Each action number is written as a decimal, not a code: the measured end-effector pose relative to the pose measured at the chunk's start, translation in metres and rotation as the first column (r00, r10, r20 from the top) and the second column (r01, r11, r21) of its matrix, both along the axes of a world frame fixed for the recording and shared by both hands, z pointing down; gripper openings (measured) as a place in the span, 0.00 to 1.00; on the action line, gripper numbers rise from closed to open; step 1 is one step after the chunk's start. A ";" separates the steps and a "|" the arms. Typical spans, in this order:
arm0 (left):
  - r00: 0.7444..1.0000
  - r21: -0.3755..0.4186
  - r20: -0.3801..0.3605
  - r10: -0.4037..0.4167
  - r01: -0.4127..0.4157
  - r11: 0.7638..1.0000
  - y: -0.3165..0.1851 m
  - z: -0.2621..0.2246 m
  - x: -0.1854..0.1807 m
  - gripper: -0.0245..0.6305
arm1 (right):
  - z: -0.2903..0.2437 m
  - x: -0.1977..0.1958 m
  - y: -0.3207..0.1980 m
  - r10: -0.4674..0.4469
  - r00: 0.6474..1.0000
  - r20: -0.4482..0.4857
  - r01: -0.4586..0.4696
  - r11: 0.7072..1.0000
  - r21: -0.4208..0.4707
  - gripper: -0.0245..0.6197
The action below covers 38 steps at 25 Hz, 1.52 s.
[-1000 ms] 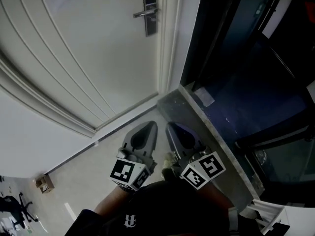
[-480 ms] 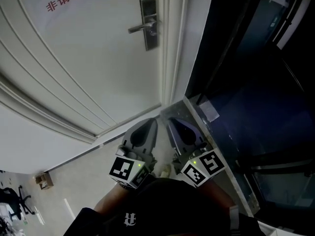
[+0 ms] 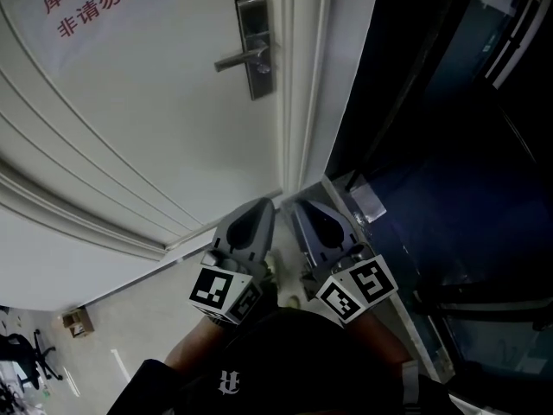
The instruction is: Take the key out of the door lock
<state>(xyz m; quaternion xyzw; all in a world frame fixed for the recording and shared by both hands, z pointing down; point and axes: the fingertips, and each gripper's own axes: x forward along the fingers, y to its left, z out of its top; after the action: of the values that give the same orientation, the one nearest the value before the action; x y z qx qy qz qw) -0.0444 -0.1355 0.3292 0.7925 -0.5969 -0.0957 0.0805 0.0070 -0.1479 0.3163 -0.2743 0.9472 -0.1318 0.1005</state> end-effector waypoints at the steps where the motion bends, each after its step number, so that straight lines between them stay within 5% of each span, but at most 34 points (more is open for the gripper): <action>1: 1.000 0.003 0.001 0.001 -0.001 1.000 -0.007 0.000 -0.002 0.05 | 0.001 -0.002 -0.007 0.002 1.000 -0.001 -0.002 1.000 -0.001 0.06; 25: 0.998 -0.011 0.025 0.051 -0.051 0.999 -0.183 0.015 -0.112 0.05 | 0.011 -0.120 -0.214 0.117 0.991 -0.057 -0.115 0.992 0.050 0.07; 30: 0.998 -0.012 0.023 0.054 -0.054 0.998 -0.200 0.019 -0.128 0.05 | 0.021 -0.138 -0.253 0.181 0.975 -0.131 -0.169 0.981 0.096 0.23; 38: 0.998 -0.018 0.029 0.047 -0.047 0.999 -0.214 0.022 -0.146 0.05 | 0.037 -0.162 -0.291 0.215 0.956 -0.198 -0.194 0.974 0.117 0.31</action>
<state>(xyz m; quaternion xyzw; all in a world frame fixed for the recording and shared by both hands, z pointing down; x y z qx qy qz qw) -0.1901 -0.3496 0.3512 0.8069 -0.5800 -0.0771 0.0809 -0.1554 -0.4387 0.3533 -0.3780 0.9243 -0.0451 0.0267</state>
